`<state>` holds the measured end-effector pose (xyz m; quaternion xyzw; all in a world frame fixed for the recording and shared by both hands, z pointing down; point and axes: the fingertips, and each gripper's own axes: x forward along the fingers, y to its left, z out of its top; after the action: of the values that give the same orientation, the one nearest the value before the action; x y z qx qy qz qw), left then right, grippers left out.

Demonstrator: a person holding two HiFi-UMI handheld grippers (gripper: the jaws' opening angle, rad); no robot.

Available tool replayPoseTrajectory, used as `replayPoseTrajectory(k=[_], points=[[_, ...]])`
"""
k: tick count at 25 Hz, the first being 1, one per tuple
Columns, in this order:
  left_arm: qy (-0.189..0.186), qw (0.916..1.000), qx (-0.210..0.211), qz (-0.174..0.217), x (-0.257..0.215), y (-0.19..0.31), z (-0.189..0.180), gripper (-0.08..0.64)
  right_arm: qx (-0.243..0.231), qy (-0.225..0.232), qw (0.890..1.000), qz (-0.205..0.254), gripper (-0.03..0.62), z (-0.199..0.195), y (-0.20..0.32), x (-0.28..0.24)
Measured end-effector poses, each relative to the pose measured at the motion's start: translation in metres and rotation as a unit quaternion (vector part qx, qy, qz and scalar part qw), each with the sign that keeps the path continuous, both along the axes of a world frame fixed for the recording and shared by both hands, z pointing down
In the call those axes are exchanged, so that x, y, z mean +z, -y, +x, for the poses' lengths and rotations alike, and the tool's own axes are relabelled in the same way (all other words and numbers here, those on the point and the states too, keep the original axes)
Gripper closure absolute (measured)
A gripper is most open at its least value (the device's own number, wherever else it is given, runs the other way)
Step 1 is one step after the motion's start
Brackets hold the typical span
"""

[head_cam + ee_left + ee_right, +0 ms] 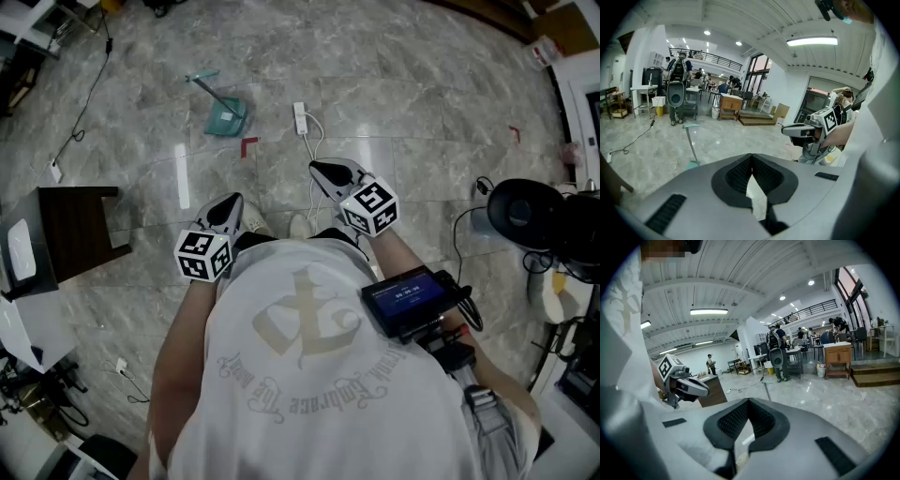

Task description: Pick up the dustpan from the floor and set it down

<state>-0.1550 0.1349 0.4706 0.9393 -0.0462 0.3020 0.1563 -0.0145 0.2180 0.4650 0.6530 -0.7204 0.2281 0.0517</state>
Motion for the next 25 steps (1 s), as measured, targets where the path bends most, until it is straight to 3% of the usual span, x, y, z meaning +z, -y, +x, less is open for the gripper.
replayPoseTrajectory(k=[4, 25], points=[[0.001, 1.0000, -0.005, 0.005, -0.002, 0.003, -0.003, 0.548, 0.026, 0.010, 1.000, 0.012, 0.577, 0.011, 0.000, -0.005], [0.002, 0.9987, -0.050, 0.012, -0.007, 0.012, -0.028, 0.548, 0.001, 0.029, 0.999, -0.016, 0.576, -0.007, 0.018, 0.013]])
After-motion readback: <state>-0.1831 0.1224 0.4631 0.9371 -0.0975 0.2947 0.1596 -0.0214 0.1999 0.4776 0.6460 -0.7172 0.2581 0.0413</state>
